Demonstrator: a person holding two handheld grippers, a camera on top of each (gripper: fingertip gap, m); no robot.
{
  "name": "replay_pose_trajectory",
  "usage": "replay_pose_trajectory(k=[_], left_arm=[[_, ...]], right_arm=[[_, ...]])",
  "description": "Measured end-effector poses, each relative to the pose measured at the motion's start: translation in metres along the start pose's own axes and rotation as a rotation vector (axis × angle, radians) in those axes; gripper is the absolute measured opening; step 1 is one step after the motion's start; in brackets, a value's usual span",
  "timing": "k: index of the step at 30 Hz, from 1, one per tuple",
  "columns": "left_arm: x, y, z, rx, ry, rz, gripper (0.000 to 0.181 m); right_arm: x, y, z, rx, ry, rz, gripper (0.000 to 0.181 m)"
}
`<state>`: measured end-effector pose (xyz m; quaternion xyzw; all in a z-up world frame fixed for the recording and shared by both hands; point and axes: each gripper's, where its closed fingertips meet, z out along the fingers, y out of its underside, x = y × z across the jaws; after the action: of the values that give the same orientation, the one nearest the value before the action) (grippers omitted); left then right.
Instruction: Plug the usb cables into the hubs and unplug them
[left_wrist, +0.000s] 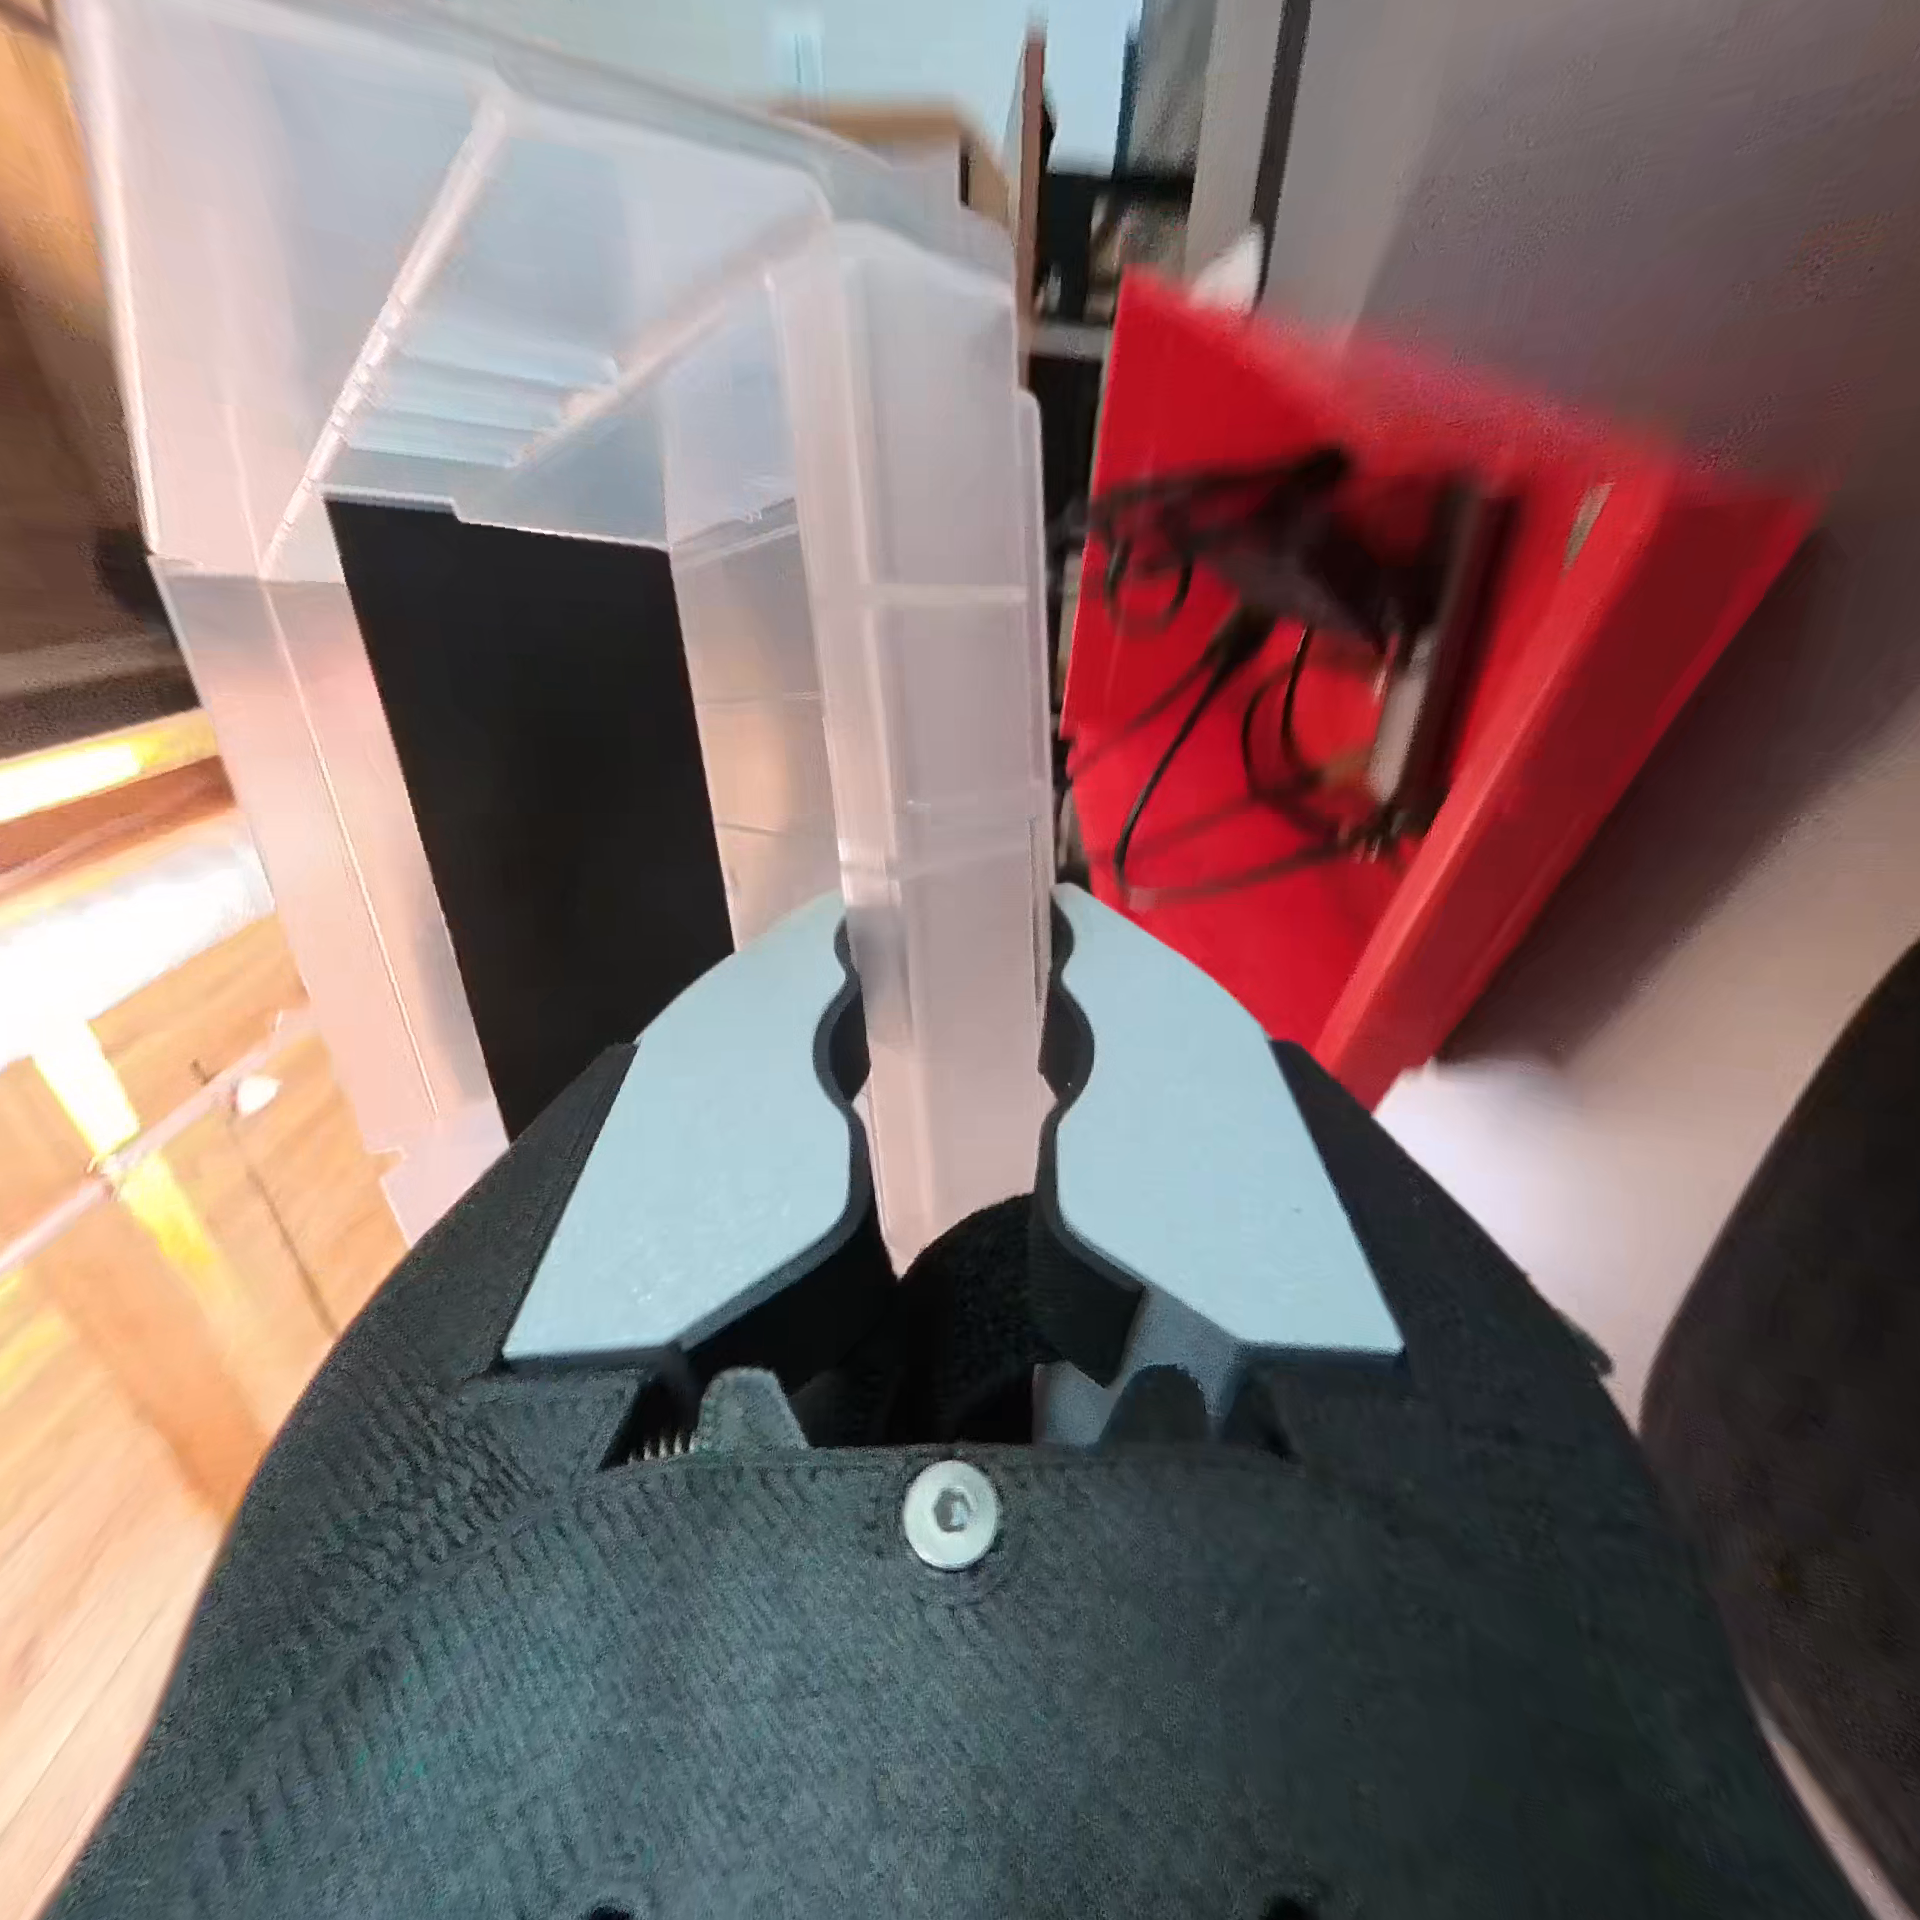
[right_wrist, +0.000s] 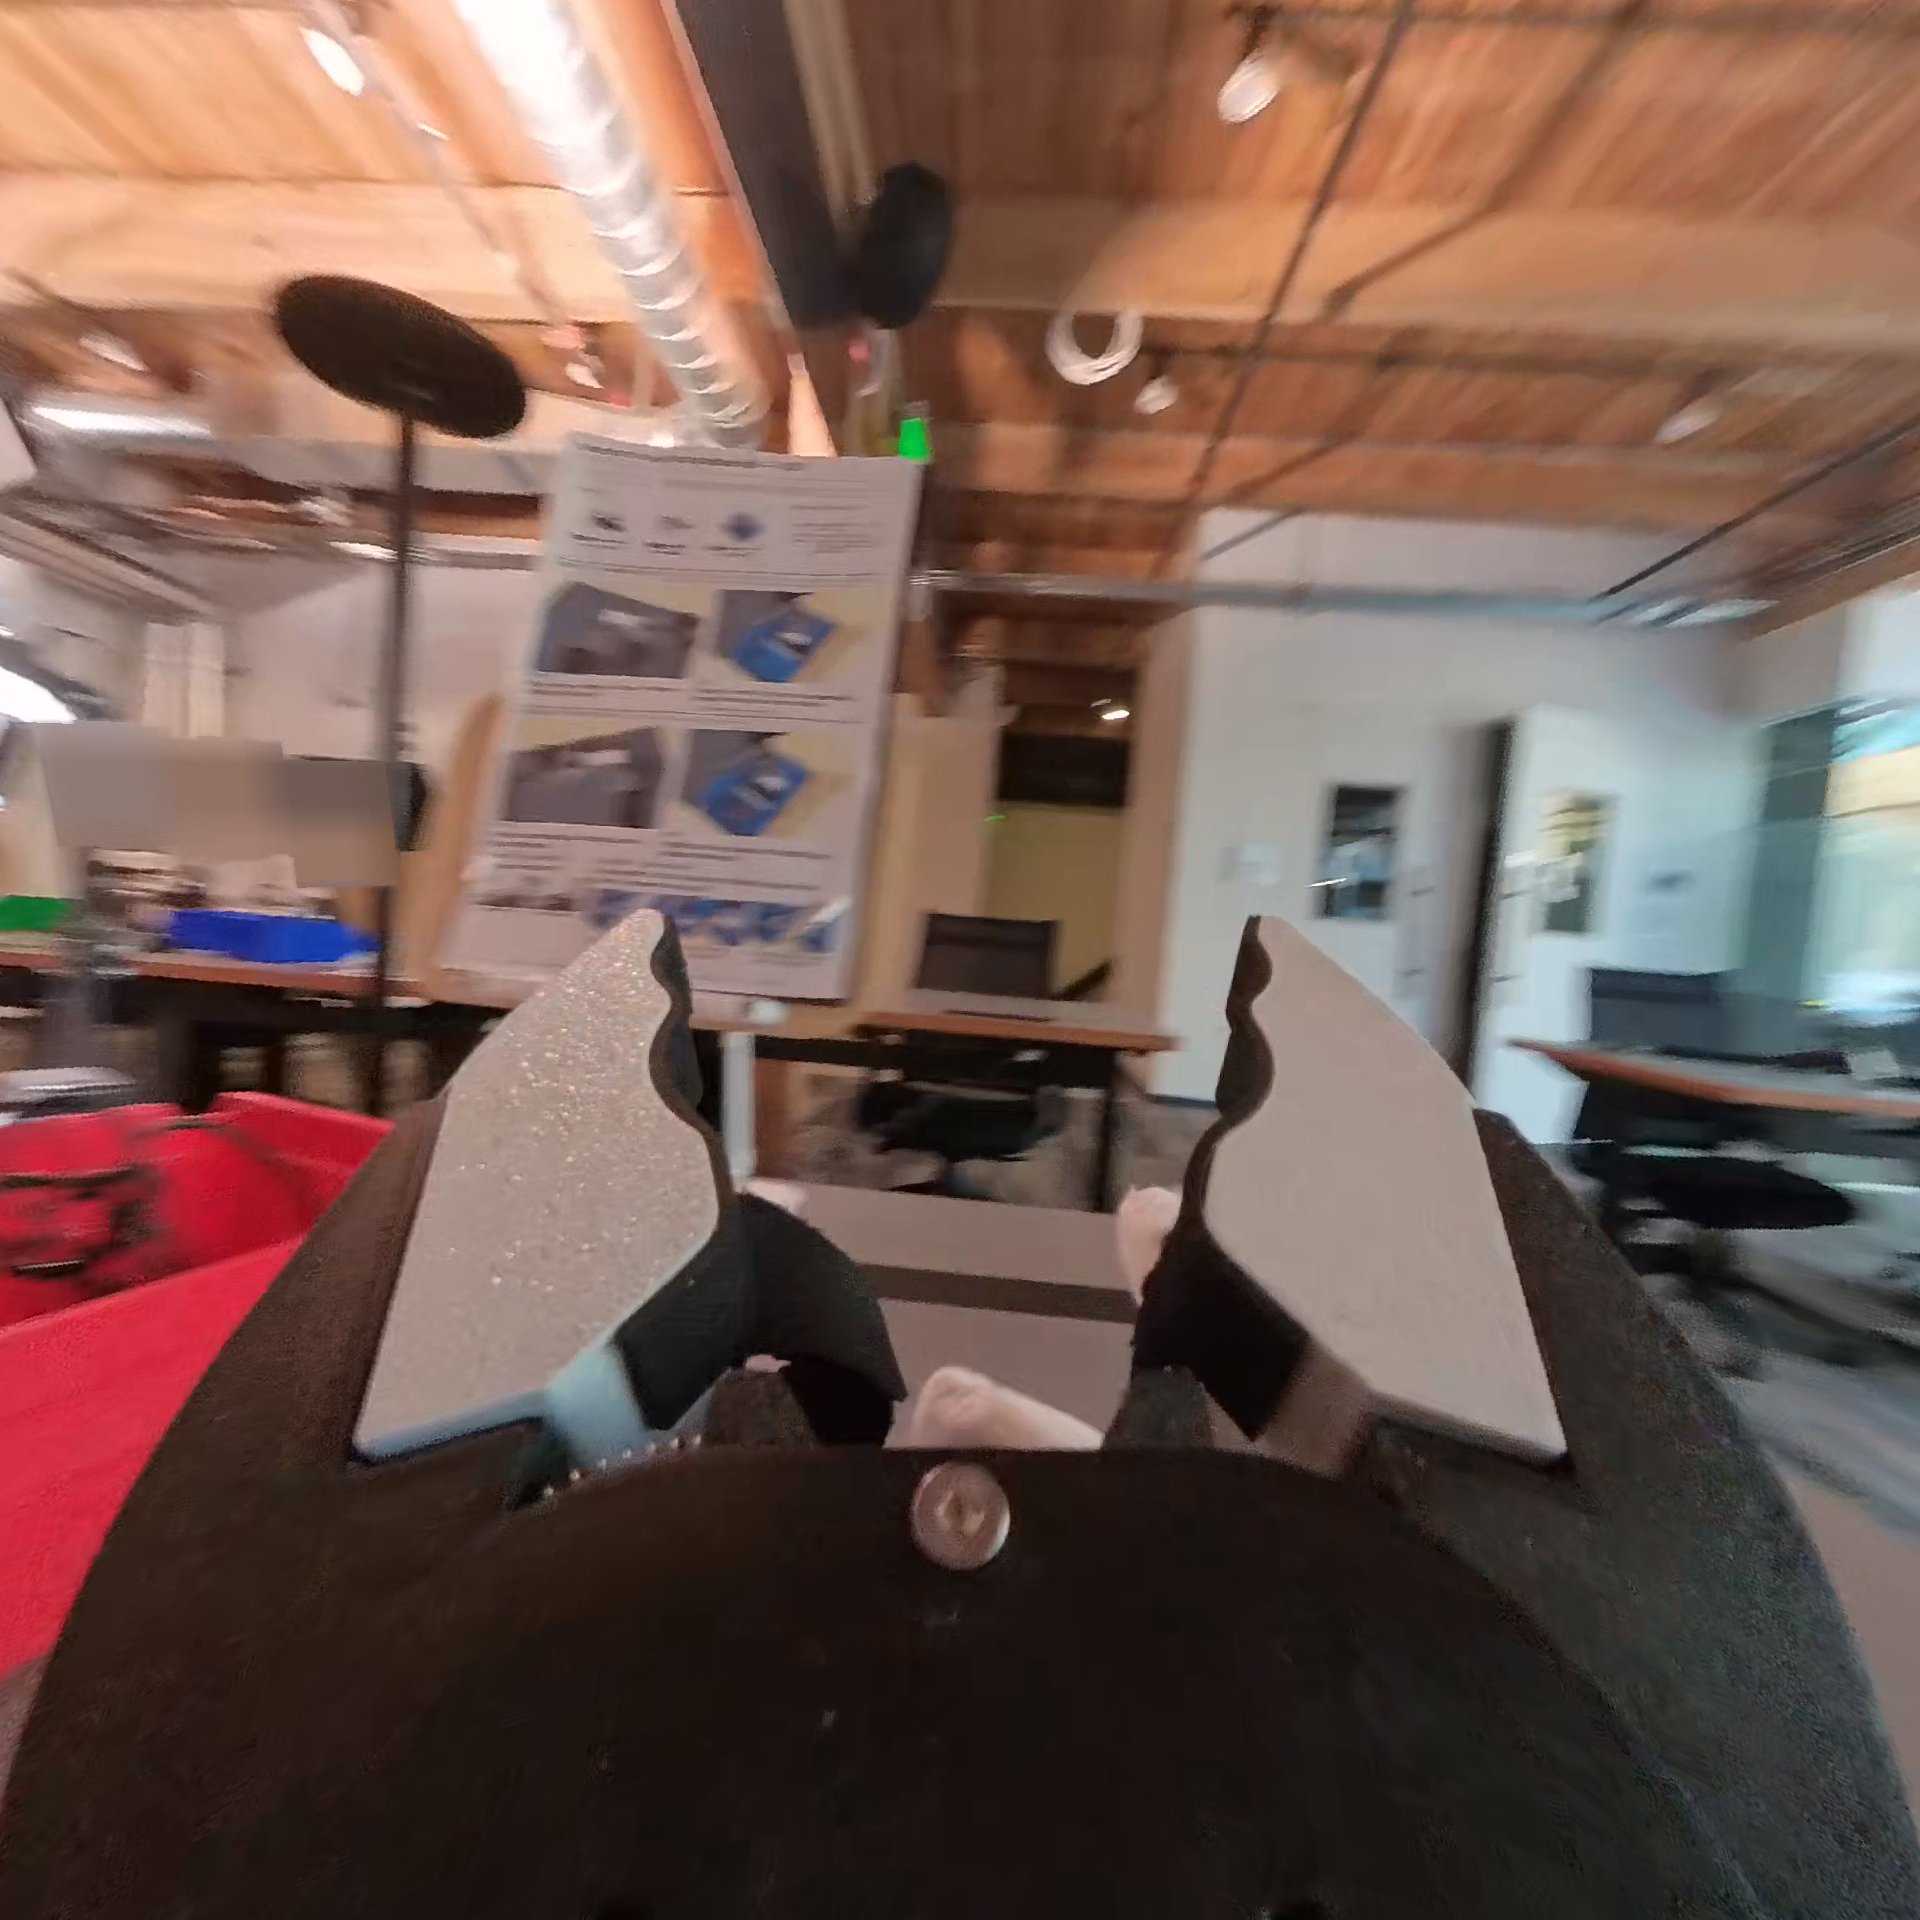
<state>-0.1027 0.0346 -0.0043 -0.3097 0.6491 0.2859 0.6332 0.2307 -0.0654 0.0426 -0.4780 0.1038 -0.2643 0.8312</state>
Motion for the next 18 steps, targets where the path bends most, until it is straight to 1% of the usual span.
replay_pose_trajectory(k=[3,5,8,11,13,15,18], left_arm=[[0.010,-0.067,0.013,0.143,0.047,0.015,0.030],[0.020,-0.109,0.022,0.214,0.097,0.034,0.030],[0.040,-0.167,0.035,0.295,0.209,0.028,0.030],[0.063,-0.214,0.052,0.348,0.345,-0.003,0.030],[0.081,-0.235,0.068,0.355,0.421,-0.022,0.030],[0.099,-0.248,0.084,0.349,0.477,-0.017,0.030],[0.127,-0.254,0.104,0.322,0.535,0.006,0.031]], right_arm=[[0.052,-0.003,-0.004,0.010,0.161,-0.128,0.102],[0.083,-0.005,-0.008,0.018,0.248,-0.124,0.103],[0.125,-0.004,-0.018,0.032,0.357,-0.004,0.103],[0.157,-0.002,-0.029,0.062,0.441,0.151,0.102],[0.170,-0.005,-0.036,0.104,0.463,0.207,0.096],[0.177,-0.011,-0.041,0.143,0.468,0.202,0.089],[0.179,-0.016,-0.041,0.158,0.462,0.168,0.085]])
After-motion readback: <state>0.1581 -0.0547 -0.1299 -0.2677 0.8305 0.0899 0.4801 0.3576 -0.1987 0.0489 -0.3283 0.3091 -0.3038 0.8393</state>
